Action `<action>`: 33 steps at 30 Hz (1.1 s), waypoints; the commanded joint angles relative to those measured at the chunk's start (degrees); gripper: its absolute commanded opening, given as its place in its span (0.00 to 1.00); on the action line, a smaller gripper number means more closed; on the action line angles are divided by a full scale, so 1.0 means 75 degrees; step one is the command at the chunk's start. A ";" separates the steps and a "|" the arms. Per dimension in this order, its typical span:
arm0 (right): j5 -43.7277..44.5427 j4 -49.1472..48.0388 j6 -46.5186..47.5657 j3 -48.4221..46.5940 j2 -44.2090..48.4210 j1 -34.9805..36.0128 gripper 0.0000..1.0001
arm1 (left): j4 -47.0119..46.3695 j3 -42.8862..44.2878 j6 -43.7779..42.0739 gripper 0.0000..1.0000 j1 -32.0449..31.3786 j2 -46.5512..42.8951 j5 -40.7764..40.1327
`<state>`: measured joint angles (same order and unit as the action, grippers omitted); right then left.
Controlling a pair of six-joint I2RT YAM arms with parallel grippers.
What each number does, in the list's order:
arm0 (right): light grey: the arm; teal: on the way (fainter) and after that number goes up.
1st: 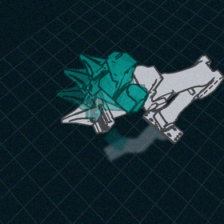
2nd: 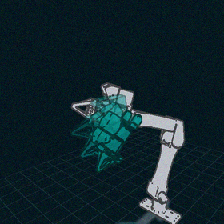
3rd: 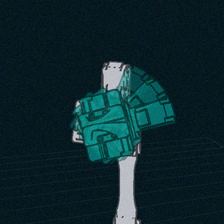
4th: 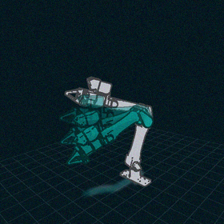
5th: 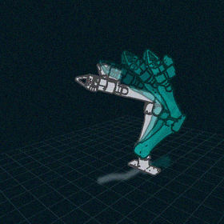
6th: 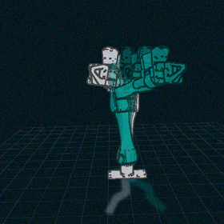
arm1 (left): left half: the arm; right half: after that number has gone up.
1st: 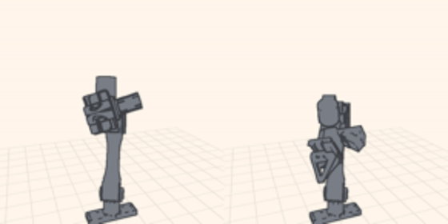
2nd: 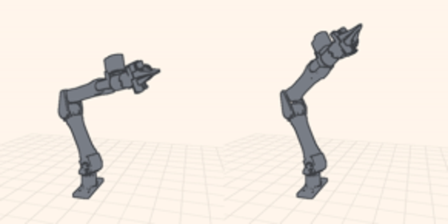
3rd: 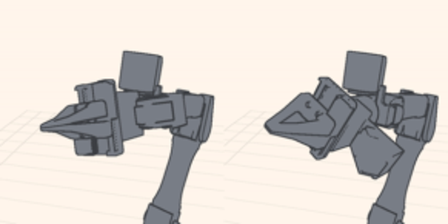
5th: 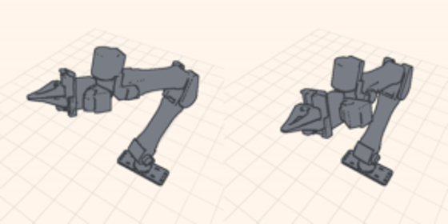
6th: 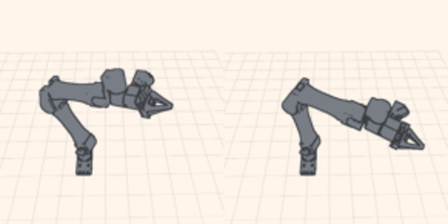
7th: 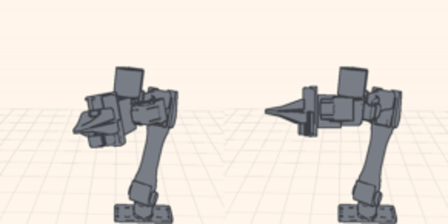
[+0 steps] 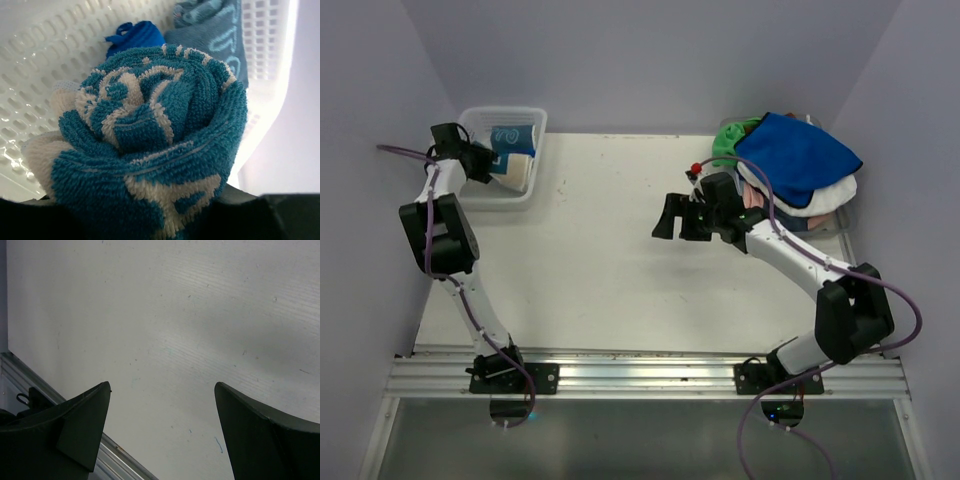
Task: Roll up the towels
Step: Place the rolled towel into the container
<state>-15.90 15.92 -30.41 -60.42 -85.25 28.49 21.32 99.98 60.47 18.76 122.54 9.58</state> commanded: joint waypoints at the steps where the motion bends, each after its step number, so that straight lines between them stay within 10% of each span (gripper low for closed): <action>1: -0.0083 0.0068 0.0071 -0.0416 -0.0117 -0.0014 0.89 | -0.0616 0.0473 0.0246 0.34 0.0053 0.0218 -0.0188; 13: -0.0200 0.0103 0.0059 -0.0498 -0.0340 -0.0014 0.89 | -0.0183 0.1083 0.0246 0.42 0.0065 0.1379 0.0128; 25: -0.0247 0.0022 -0.0128 -0.0627 -0.0492 -0.0014 0.89 | 0.0344 0.1387 0.0012 0.93 0.0076 0.1662 0.0210; 33: -0.0376 -0.0166 -0.0257 -0.0533 -0.0481 -0.0025 0.89 | 0.1012 0.1341 -0.0433 1.00 0.0076 0.1134 -0.0246</action>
<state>-16.47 16.27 -31.22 -62.78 -88.97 28.49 23.88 108.55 60.31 18.74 133.91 10.22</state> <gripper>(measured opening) 0.888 0.993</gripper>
